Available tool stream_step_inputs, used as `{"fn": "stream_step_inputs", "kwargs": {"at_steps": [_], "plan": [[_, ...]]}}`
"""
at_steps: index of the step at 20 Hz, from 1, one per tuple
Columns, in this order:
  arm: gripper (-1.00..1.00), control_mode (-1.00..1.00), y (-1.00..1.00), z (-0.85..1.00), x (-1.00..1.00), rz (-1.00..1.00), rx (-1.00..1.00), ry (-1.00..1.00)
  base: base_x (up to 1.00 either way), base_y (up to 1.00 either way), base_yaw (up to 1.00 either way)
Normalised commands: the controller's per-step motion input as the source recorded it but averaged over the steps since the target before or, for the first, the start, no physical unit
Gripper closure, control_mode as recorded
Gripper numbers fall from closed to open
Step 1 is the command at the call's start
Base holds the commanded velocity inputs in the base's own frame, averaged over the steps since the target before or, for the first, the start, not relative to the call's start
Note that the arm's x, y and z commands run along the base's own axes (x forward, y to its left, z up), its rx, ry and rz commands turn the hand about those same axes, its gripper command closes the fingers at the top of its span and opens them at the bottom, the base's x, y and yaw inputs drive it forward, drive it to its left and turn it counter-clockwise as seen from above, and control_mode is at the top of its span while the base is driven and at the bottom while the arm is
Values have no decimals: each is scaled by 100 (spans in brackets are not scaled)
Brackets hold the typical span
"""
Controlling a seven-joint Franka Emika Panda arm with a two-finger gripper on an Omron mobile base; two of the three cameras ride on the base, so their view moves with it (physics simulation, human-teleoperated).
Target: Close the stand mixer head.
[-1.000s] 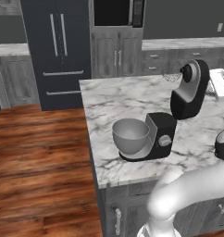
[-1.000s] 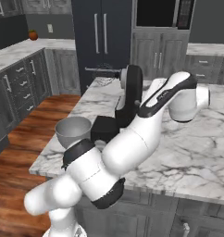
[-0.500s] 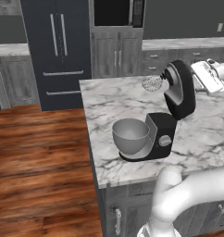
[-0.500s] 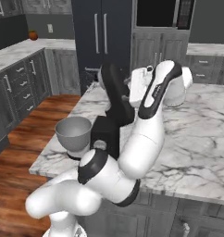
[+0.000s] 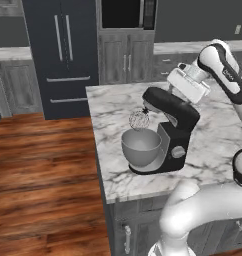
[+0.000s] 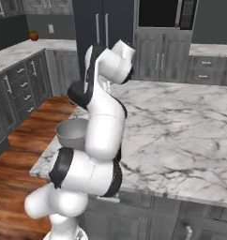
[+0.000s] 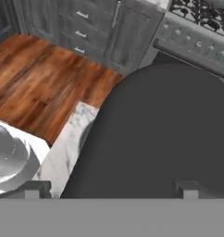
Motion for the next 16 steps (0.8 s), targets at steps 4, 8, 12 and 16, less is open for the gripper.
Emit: {"fn": "stream_step_inputs", "kwargs": {"at_steps": [4, 8, 12, 16], "plan": [[-100, -100, 49, 68, -47, 0, -73, -15, 0, 0, 0], [-100, -100, 20, 53, -47, 0, -42, -7, 0, 0, 0], [-100, -100, 0, 0, 0, 0, 0, 0, 0, 0, 0], [-100, -100, 0, 0, 0, 0, 0, 0, 0, 0, 0]]}}
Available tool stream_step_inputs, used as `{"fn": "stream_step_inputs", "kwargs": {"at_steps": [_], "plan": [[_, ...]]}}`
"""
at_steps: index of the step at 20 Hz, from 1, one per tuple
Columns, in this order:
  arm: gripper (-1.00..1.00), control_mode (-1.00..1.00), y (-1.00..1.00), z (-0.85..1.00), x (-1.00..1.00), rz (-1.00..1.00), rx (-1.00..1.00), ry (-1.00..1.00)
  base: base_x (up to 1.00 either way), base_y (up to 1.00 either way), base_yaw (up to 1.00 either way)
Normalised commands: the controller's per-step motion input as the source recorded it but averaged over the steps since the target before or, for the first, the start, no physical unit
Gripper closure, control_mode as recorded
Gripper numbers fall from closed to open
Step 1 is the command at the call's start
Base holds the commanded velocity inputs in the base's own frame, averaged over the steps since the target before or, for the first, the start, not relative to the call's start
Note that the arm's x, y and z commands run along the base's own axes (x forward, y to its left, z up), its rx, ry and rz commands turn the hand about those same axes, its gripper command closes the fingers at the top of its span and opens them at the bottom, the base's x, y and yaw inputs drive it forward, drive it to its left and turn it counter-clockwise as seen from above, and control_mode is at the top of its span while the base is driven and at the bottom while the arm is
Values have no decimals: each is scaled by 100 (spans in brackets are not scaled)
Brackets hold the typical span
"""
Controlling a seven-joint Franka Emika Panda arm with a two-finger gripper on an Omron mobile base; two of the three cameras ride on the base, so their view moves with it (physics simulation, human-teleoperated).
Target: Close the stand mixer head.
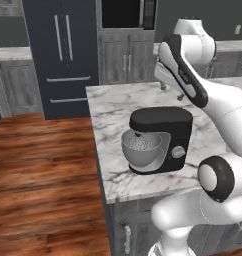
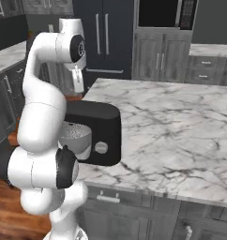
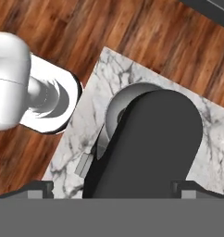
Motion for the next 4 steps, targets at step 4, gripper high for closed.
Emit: {"fn": "stream_step_inputs", "kwargs": {"at_steps": [4], "plan": [[-100, -100, 0, 0, 0, 0, 0, 0, 0, 0, 0]]}}
